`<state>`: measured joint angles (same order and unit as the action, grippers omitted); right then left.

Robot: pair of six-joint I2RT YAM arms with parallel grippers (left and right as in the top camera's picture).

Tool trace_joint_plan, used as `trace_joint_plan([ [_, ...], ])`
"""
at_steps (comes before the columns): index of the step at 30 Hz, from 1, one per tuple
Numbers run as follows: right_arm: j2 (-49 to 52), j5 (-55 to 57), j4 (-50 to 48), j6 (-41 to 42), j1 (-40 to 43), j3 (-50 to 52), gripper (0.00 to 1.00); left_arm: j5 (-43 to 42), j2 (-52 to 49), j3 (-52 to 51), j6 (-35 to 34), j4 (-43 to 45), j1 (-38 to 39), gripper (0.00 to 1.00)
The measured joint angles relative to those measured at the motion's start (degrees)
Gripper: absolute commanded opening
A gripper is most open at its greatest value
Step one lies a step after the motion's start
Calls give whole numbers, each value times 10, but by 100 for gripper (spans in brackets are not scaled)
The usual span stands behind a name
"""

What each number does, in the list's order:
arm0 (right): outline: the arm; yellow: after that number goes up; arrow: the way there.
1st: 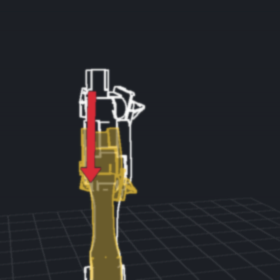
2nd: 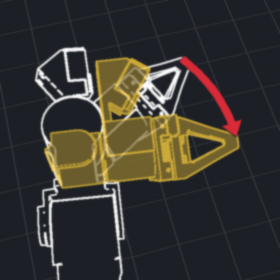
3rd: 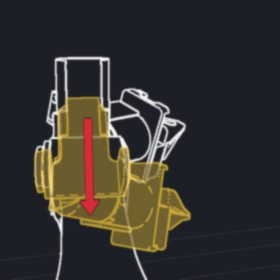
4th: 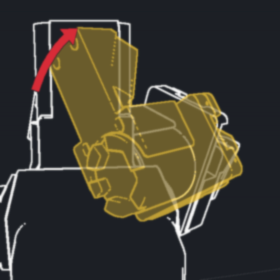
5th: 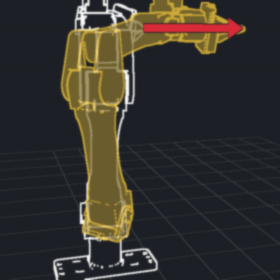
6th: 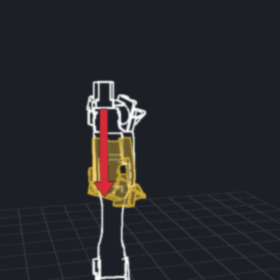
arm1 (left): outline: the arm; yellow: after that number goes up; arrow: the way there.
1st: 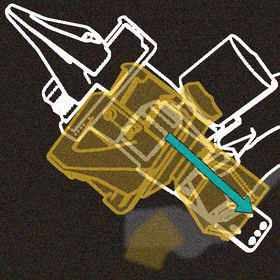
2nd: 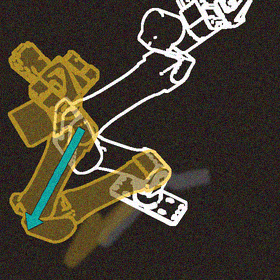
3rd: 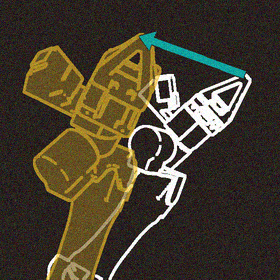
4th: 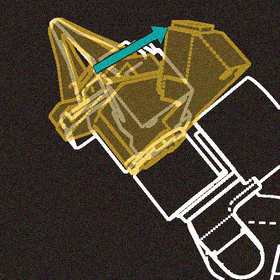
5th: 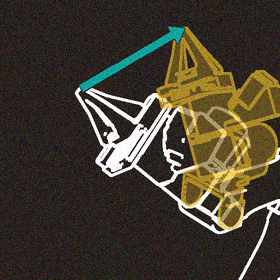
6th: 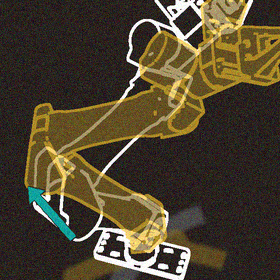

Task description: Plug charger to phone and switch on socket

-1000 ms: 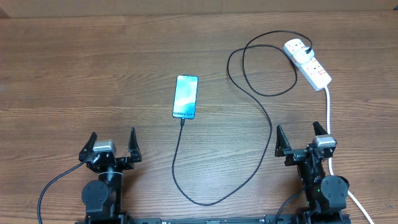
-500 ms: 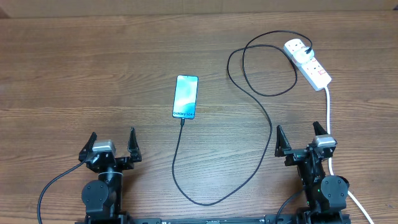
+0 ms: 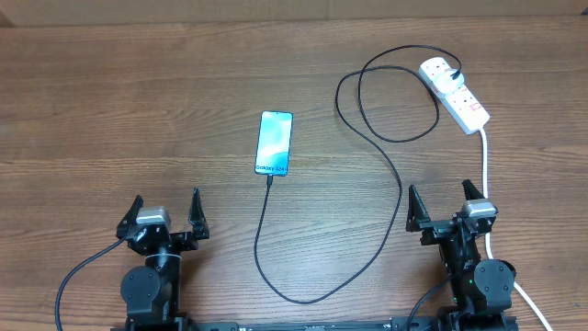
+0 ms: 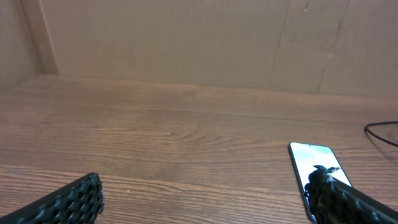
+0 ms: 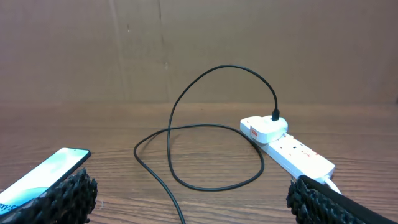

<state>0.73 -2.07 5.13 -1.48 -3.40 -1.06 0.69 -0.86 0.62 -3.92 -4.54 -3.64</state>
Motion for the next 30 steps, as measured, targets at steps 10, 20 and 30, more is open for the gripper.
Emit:
trace_joint_plan([
  [10,0,0,0,0,0,0,100,0,0,0,0,0,0,100],
  [20,0,5,0,5,0,0,100,0,0,0,0,0,0,100],
  [30,0,5,0,39,0,0,100,0,0,0,-2,0,0,100],
])
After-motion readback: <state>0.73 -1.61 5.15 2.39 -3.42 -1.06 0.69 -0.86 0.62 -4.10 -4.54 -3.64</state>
